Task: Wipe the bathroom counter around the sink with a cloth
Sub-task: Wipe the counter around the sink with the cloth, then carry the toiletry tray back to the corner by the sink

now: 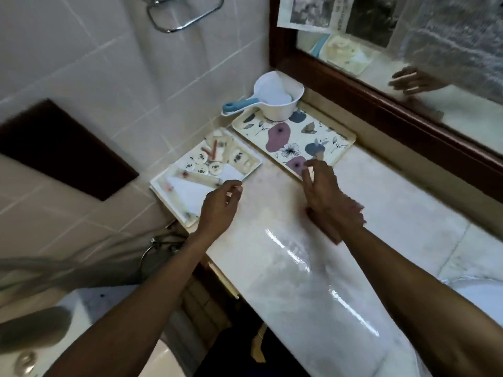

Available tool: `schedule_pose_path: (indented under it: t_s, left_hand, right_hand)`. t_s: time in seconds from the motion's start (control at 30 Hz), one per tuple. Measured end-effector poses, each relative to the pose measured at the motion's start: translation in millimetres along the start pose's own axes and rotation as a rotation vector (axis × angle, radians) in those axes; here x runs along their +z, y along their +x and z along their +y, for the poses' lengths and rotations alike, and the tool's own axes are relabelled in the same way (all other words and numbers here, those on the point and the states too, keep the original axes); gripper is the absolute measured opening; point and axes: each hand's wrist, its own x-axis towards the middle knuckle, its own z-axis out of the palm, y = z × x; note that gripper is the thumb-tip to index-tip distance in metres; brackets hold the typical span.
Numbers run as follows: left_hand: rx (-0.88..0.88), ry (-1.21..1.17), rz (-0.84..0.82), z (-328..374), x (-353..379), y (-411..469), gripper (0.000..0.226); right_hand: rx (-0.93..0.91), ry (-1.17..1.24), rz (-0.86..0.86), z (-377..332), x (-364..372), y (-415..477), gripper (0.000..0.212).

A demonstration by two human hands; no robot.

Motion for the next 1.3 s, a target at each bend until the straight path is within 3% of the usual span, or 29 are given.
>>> schedule_pose_path:
  t_s: [0.1,0.23,0.33,0.43,0.57,0.67,0.77,0.97,1.1,1.3]
  left_hand:
    - [-0.104,0.076,0.204,-41,-44,-1,0.028]
    - [-0.359,0.298,0.309,-91,-79,3,0.060]
    - [-0.553,0.088,0.274,-111,-85,8,0.088]
    - [-0.619,-0.050,0.222,-120,-82,11,0.094]
    - [-0.569,-0.082,0.195,-126,-84,14,0.059]
    - [-0.571,-0.121,0.149,-129,-91,18,0.052]
    - [-0.557,-0.089,0.102,-131,-102,16,0.060]
    - [-0.512,-0.031,0.001,-148,-124,7,0.107]
    - [-0.492,-0.037,-0.029,-146,-132,8,0.099]
    - [-0.403,-0.097,-0.122,-123,-115,4,0.092]
  right_hand:
    - [-0.037,-0.003,-0.130,-31,35,12,0.045]
    - [-0.071,-0.061,-0.250,-56,73,14,0.035]
    - [-0.081,-0.102,-0.310,-64,91,13,0.030]
    - [-0.056,-0.129,-0.336,-68,104,11,0.031]
    - [-0.007,-0.152,-0.309,-72,112,11,0.035]
    - [-0.007,-0.196,-0.233,-73,118,9,0.041]
    - [0.027,-0.231,-0.192,-81,125,8,0.048]
    - [0.172,-0.193,-0.312,-93,140,11,0.074]
    - [0.342,-0.071,-0.314,-96,137,2,0.089]
    - [0.401,-0.099,-0.200,-73,99,-33,0.098]
